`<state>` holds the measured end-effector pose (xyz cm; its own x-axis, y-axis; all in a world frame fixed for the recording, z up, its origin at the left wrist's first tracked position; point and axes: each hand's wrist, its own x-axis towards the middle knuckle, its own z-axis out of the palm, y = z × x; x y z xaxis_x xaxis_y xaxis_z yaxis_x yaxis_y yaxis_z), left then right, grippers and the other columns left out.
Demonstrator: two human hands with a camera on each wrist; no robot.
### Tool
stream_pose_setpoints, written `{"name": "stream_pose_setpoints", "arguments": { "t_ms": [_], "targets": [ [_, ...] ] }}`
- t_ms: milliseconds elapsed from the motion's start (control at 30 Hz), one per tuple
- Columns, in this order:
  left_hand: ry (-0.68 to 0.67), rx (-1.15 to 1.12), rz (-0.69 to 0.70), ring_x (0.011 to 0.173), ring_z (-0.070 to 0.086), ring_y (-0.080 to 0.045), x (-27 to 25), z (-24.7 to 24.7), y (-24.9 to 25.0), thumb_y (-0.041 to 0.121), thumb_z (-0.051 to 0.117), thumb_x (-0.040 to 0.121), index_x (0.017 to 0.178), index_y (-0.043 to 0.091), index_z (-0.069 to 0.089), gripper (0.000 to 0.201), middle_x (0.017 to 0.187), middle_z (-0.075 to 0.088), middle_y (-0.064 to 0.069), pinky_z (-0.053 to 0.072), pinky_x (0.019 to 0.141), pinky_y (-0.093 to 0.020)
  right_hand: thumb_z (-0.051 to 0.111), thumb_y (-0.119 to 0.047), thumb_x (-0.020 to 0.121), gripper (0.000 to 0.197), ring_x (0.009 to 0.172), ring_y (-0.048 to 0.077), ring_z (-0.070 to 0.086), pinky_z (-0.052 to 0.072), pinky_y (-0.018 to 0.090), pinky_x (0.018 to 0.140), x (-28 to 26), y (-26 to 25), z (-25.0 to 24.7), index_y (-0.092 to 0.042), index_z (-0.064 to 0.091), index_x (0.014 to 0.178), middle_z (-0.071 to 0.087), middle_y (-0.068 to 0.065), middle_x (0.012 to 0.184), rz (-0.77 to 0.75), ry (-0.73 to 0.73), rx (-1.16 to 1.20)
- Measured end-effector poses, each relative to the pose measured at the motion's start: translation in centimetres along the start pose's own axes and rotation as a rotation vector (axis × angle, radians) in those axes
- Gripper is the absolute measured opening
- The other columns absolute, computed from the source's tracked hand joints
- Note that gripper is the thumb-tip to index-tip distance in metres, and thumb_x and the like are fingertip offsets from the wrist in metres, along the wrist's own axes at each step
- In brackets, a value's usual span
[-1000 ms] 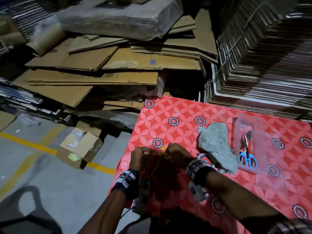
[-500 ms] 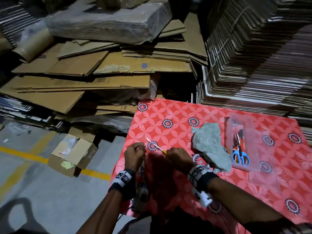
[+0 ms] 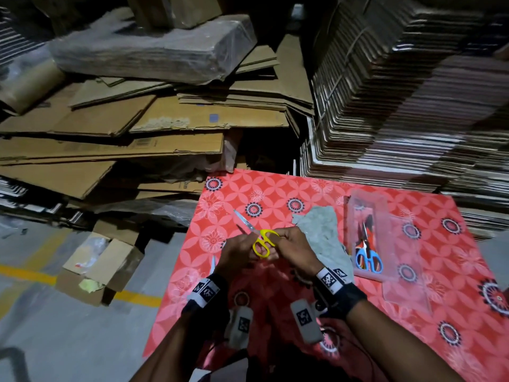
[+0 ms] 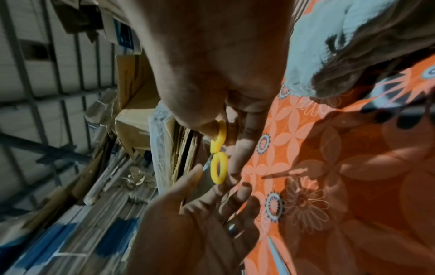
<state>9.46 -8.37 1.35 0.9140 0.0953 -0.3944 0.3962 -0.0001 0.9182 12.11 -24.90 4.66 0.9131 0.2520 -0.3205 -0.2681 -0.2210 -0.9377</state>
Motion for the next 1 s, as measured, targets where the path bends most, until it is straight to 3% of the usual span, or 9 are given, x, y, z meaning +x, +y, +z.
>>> {"name": "stream_pose_setpoints", "arguments": {
  "t_ms": [167,233,300,333,500,633,733,867,1000],
  "targets": [
    [-0.035,-0.092,0.196,0.050,0.058,-0.014,-0.9,3.3,2.3,0.034,0.066,0.087,0.082,-0.004,0.060,0.039,0.060,0.063,-0.009,0.046,0.051,-0.026,0.063,-0.013,0.104,0.022,0.067,0.028,0.074,0.061,0.032,0.058,-1.9,-1.3,-2.3,0.005,0.074,0.097,0.076,0.015,0.076,-0.062,0.032,0.046],
    [-0.066,-0.100,0.228,0.055,0.061,-0.022,-1.1,4.1,3.1,0.033,0.067,0.091,0.091,-0.007,0.064,0.040,0.064,0.063,-0.014,0.054,0.050,-0.038,0.070,-0.015,0.100,0.013,0.062,0.020,0.072,0.059,0.030,0.059,-2.5,-1.6,-4.1,-0.005,0.078,0.097,0.076,0.010,0.073,-0.121,0.093,-0.041],
    [-0.124,-0.093,0.240,0.063,0.062,-0.033,-1.4,4.7,4.2,0.033,0.069,0.094,0.093,0.004,0.071,0.030,0.071,0.060,-0.019,0.057,0.058,-0.063,0.077,-0.018,0.094,0.004,0.063,0.013,0.069,0.056,0.029,0.063,-3.0,-1.9,-6.0,-0.016,0.080,0.097,0.073,0.008,0.072,-0.206,0.129,-0.111],
    [-0.157,-0.068,0.255,0.064,0.062,-0.034,-1.4,5.1,4.7,0.032,0.069,0.095,0.090,0.010,0.074,0.023,0.071,0.060,-0.018,0.056,0.060,-0.066,0.078,-0.017,0.093,0.006,0.064,0.012,0.068,0.055,0.029,0.064,-3.5,-2.2,-7.0,-0.018,0.080,0.099,0.072,0.010,0.073,-0.236,0.125,-0.112],
    [-0.255,0.049,0.432,0.060,0.061,-0.009,-2.5,7.4,7.9,0.015,0.066,0.102,0.095,0.000,0.077,0.020,0.072,0.071,0.003,0.049,0.058,-0.026,0.077,-0.009,0.093,0.017,0.062,0.013,0.068,0.055,0.028,0.060,-5.8,-4.0,-10.6,-0.022,0.083,0.103,0.078,0.002,0.078,-0.299,0.071,-0.089],
    [-0.266,0.121,0.528,0.058,0.052,-0.007,-3.3,8.8,9.5,0.026,0.061,0.100,0.090,-0.008,0.072,0.037,0.066,0.061,0.000,0.041,0.058,-0.029,0.078,-0.013,0.093,0.021,0.061,0.008,0.065,0.053,0.029,0.062,-6.6,-4.3,-12.7,-0.029,0.084,0.106,0.078,0.002,0.075,-0.379,0.102,-0.164],
    [-0.256,0.174,0.563,0.056,0.047,0.007,-3.4,9.1,10.3,0.011,0.057,0.106,0.095,-0.009,0.073,0.028,0.058,0.055,0.018,0.037,0.060,-0.023,0.079,-0.013,0.092,0.017,0.064,0.009,0.065,0.052,0.029,0.065,-7.0,-4.4,-14.1,-0.025,0.085,0.102,0.076,0.001,0.073,-0.403,0.134,-0.179],
    [-0.238,0.236,0.604,0.055,0.046,0.013,-3.7,9.5,11.3,0.003,0.055,0.106,0.082,0.018,0.075,0.035,0.054,0.052,0.027,0.034,0.060,-0.014,0.078,-0.004,0.091,0.014,0.065,0.013,0.068,0.054,0.028,0.063,-7.8,-4.6,-15.6,-0.014,0.084,0.098,0.076,0.004,0.074,-0.410,0.135,-0.099],
    [-0.138,0.187,0.604,0.054,0.050,0.014,-3.6,10.1,11.6,0.013,0.067,0.101,0.094,-0.001,0.079,0.020,0.055,0.058,0.028,0.034,0.057,-0.005,0.077,-0.001,0.090,0.015,0.066,0.021,0.071,0.057,0.029,0.061,-8.3,-4.7,-15.3,-0.008,0.082,0.102,0.077,0.016,0.077,-0.364,0.077,0.069]
  ]
}}
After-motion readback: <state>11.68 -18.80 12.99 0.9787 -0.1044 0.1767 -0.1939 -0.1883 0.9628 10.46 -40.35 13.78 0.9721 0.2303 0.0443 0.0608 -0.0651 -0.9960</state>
